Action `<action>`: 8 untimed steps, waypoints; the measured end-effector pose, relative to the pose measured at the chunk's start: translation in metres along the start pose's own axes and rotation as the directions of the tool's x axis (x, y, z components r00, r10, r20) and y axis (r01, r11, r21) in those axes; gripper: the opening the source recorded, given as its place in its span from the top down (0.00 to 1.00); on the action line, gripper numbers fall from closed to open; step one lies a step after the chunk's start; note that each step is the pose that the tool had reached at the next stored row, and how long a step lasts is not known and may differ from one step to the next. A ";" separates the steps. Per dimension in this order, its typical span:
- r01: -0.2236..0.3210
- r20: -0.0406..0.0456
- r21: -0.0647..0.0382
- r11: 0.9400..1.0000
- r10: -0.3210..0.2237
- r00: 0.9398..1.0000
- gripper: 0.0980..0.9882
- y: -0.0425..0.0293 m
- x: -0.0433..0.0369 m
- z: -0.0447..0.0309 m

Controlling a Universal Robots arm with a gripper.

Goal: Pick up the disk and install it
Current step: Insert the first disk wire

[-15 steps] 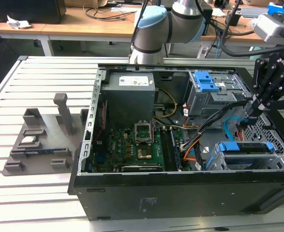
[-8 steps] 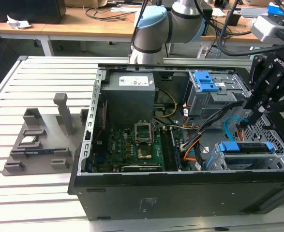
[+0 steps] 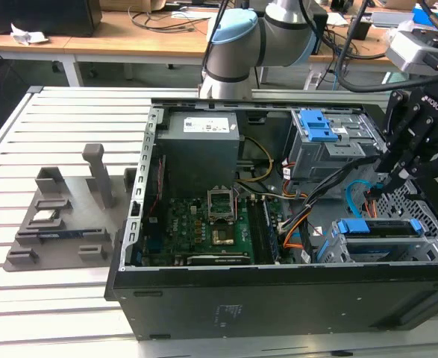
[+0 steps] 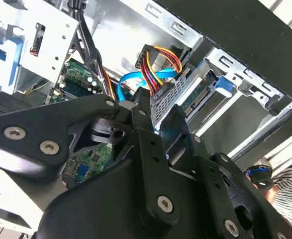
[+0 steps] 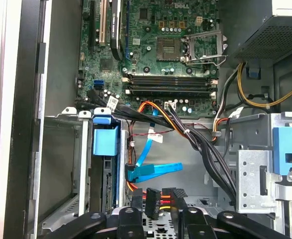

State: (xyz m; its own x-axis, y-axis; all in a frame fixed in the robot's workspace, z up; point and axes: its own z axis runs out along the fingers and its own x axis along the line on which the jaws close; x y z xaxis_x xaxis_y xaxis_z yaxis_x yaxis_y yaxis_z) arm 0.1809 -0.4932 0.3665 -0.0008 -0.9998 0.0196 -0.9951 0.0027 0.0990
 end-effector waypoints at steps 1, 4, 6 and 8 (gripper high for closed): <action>0.000 0.000 0.000 1.000 0.000 1.000 0.70 -0.0005 0.0000 0.0018; 0.000 0.000 0.000 1.000 0.000 1.000 0.70 -0.0027 -0.0002 0.0093; 0.000 -0.001 0.000 1.000 0.000 1.000 0.70 -0.0046 -0.0003 0.0148; 0.000 -0.002 0.000 1.000 0.000 1.000 0.70 -0.0046 -0.0003 0.0147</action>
State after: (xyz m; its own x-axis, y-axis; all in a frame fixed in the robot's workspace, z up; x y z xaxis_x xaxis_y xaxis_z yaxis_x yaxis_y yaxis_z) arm 0.1840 -0.4933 0.3514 -0.0010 -0.9998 0.0216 -0.9951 0.0031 0.0990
